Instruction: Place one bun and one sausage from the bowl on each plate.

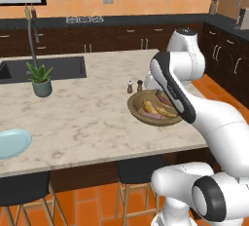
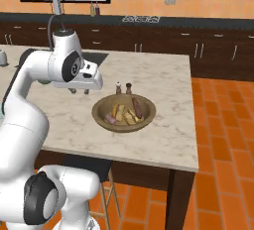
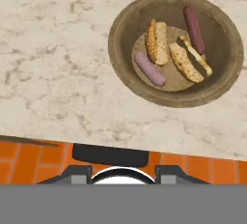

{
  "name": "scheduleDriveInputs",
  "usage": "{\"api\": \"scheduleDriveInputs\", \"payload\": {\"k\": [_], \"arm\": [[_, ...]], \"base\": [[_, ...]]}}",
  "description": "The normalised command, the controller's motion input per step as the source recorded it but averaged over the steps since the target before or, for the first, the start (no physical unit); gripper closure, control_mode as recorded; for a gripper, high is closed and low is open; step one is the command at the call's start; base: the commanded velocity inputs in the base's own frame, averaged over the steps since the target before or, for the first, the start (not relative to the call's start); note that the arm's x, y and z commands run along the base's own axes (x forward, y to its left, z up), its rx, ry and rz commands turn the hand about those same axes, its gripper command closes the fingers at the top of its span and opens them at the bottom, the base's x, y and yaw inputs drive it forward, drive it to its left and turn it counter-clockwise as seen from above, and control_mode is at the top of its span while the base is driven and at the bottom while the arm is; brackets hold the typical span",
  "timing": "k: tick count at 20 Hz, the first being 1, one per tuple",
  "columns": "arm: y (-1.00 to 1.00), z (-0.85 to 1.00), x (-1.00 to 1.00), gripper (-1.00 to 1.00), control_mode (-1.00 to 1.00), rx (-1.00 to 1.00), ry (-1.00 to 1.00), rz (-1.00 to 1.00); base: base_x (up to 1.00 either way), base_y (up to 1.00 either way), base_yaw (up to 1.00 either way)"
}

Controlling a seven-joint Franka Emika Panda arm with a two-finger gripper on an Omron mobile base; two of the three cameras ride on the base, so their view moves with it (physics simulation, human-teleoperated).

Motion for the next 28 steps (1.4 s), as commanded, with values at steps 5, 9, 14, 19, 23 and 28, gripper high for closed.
{"api": "scheduleDriveInputs", "payload": {"k": [5,9,14,19,23,28], "arm": [[-0.63,-0.47,-0.01,-1.00,-1.00,0.08,0.00,-0.05],[-0.77,-0.88,0.31,-1.00,-1.00,0.00,0.00,0.00],[-0.53,-0.71,0.68,-1.00,-1.00,-0.11,0.00,0.01],[-0.39,-0.36,0.93,-1.00,-1.00,-0.13,0.00,0.03],[-0.21,-0.35,0.67,-1.00,-1.00,-0.09,0.15,0.07],[-0.22,-0.44,0.77,-1.00,-1.00,-0.04,0.30,0.16]], "base": [[0.00,0.00,0.00],[0.00,0.00,0.00],[0.00,0.00,0.00],[0.00,0.00,0.00],[0.00,0.00,0.00],[0.00,0.00,0.00]]}}
